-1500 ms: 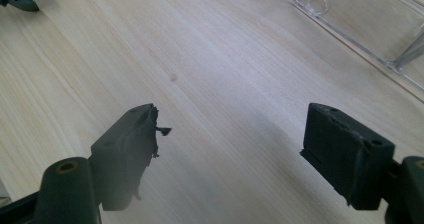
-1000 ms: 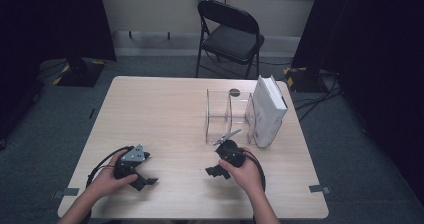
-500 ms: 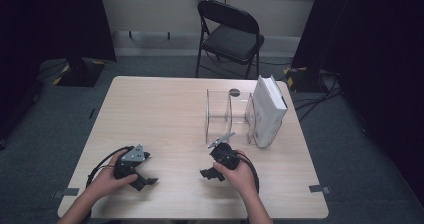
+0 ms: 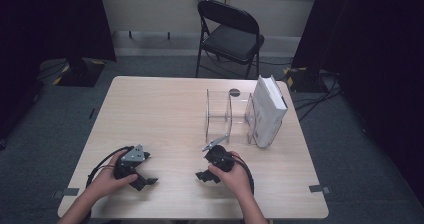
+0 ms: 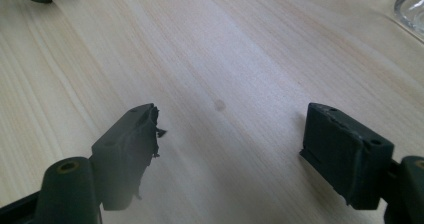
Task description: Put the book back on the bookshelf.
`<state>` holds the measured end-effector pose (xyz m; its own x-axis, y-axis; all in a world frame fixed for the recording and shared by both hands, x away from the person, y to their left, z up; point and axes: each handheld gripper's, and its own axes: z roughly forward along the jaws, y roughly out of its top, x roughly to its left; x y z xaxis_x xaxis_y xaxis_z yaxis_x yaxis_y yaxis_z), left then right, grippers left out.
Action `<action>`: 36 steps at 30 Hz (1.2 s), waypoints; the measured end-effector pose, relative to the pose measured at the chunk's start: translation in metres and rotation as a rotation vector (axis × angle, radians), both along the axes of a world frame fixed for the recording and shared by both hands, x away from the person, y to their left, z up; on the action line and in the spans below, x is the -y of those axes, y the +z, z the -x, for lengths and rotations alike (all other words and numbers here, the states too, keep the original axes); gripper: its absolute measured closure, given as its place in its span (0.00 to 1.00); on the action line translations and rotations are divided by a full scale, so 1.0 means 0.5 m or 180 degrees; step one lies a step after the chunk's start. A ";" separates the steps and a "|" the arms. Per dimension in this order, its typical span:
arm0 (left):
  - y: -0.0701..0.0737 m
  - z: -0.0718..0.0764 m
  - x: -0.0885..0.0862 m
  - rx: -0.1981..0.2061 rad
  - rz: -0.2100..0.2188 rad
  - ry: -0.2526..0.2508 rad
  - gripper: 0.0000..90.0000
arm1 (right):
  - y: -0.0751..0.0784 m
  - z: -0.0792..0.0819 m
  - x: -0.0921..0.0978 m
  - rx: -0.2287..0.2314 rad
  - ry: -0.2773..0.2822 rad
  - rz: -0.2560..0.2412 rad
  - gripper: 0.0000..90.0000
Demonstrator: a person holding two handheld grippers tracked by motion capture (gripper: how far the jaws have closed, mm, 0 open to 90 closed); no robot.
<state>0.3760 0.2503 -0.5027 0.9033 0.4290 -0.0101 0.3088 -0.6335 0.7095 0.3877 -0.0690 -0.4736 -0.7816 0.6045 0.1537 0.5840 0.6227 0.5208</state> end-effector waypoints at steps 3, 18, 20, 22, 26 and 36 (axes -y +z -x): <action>0.000 0.000 0.000 0.0000 -0.0001 0.0001 0.00 | -0.003 0.000 -0.004 0.0044 0.0023 0.0029 0.23; 0.000 0.000 0.000 0.0001 -0.0001 0.0000 0.00 | -0.021 0.014 -0.028 0.0449 0.0156 0.0079 0.16; 0.000 0.000 0.000 0.0001 -0.0002 -0.0001 0.00 | -0.023 0.016 -0.031 0.0498 0.0162 0.0079 0.16; 0.000 0.000 0.000 0.0000 -0.0001 -0.0001 0.00 | -0.025 0.018 -0.033 0.0534 0.0167 0.0078 0.16; 0.000 0.000 0.000 0.0001 -0.0001 -0.0001 0.00 | -0.029 0.021 -0.035 0.0587 0.0124 0.0040 0.15; 0.000 0.000 0.000 0.0001 -0.0001 -0.0001 0.00 | -0.039 0.025 -0.033 0.0701 0.0071 -0.0120 0.15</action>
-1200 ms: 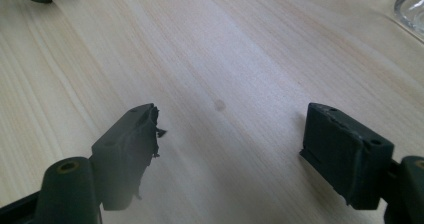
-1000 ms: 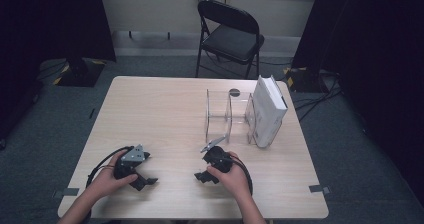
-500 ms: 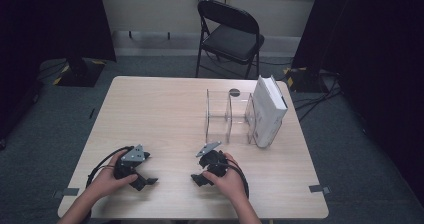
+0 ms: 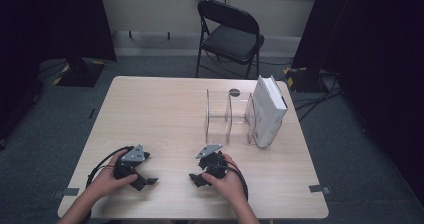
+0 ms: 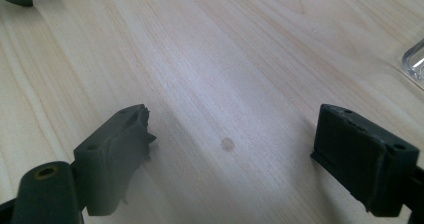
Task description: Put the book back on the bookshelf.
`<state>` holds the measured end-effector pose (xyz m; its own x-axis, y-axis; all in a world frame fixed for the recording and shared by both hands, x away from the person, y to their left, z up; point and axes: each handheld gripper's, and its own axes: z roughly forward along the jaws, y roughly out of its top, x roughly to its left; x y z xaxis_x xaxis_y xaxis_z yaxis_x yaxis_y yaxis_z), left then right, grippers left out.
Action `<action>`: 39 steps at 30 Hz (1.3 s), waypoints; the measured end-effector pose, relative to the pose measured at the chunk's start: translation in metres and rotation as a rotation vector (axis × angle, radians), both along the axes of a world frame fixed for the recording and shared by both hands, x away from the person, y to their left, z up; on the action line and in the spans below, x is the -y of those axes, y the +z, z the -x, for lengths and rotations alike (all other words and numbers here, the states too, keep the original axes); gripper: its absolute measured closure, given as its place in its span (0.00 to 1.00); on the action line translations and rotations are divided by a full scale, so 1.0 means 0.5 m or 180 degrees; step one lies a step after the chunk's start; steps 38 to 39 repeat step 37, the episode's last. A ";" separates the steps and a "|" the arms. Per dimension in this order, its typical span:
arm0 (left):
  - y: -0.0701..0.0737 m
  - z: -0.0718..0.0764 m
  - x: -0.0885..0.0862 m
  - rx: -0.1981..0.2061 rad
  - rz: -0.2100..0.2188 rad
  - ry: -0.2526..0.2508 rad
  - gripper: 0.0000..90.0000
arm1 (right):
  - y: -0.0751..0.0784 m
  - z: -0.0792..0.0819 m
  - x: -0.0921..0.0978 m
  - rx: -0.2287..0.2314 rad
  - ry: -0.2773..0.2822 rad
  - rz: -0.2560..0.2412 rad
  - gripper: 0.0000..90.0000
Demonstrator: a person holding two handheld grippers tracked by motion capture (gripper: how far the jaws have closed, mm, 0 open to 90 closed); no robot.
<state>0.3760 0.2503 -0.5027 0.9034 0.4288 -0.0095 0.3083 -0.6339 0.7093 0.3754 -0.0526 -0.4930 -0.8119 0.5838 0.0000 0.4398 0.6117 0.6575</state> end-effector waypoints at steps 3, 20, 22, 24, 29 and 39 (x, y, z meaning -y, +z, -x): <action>0.000 0.000 0.000 -0.0001 0.0000 -0.0001 0.00 | -0.002 0.002 0.001 0.0030 -0.0026 -0.0032 0.15; 0.000 0.000 0.000 0.0001 0.0000 -0.0003 0.00 | -0.017 0.009 0.004 0.0200 -0.0096 -0.0241 0.14; 0.000 0.000 0.000 0.0000 0.0000 -0.0002 0.00 | -0.017 0.010 0.004 0.0206 -0.0098 -0.0249 0.14; 0.000 0.000 0.000 0.0000 0.0000 -0.0003 0.00 | -0.017 0.010 0.004 0.0207 -0.0100 -0.0249 0.14; 0.000 0.000 0.000 0.0000 -0.0001 -0.0003 0.00 | -0.017 0.009 0.003 0.0205 -0.0100 -0.0249 0.14; -0.001 0.000 0.000 0.0000 0.0012 -0.0007 0.00 | -0.017 0.013 0.001 0.0200 -0.0145 -0.0240 0.14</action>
